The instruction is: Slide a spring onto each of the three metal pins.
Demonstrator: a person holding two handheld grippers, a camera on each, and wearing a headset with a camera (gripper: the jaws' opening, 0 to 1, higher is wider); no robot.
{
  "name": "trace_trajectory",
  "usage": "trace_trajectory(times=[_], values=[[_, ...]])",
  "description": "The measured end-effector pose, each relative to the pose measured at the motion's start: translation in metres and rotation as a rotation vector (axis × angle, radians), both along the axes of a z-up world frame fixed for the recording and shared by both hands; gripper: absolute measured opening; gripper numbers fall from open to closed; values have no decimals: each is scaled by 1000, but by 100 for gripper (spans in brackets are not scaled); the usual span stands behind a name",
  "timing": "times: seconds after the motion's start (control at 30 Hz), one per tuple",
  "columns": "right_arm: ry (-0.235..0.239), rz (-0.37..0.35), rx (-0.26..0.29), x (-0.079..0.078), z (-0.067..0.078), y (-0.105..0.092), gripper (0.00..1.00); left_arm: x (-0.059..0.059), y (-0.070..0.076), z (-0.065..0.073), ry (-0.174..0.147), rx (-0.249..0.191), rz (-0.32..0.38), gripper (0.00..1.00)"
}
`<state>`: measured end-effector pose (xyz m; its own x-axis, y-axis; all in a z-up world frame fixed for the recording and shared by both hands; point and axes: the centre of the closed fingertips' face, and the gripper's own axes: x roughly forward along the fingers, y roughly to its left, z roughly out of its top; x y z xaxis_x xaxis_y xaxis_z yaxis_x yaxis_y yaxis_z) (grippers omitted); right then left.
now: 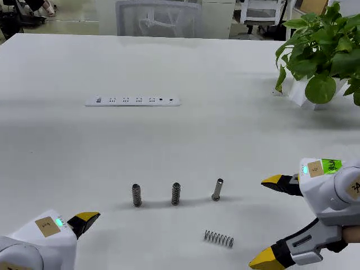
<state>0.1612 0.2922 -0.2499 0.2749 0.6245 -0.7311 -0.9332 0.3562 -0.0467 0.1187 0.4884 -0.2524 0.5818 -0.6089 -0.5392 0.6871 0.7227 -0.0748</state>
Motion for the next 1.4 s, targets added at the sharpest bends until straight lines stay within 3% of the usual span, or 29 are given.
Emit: trace_trajectory(times=[0.6, 0.8, 1.13, 1.4], values=[[7, -17, 8, -8, 0, -5, 99, 0, -5, -2, 4, 10, -40, 97], [11, -22, 20, -14, 0, -4, 99, -4, -13, -4, 9, 19, -76, 96], [8, -54, 49, -22, 2, -8, 99, -2, -43, -9, 1, 54, -196, 95], [25, -91, 79, -35, -2, -14, 98, 6, -76, -16, -6, 82, -316, 86]])
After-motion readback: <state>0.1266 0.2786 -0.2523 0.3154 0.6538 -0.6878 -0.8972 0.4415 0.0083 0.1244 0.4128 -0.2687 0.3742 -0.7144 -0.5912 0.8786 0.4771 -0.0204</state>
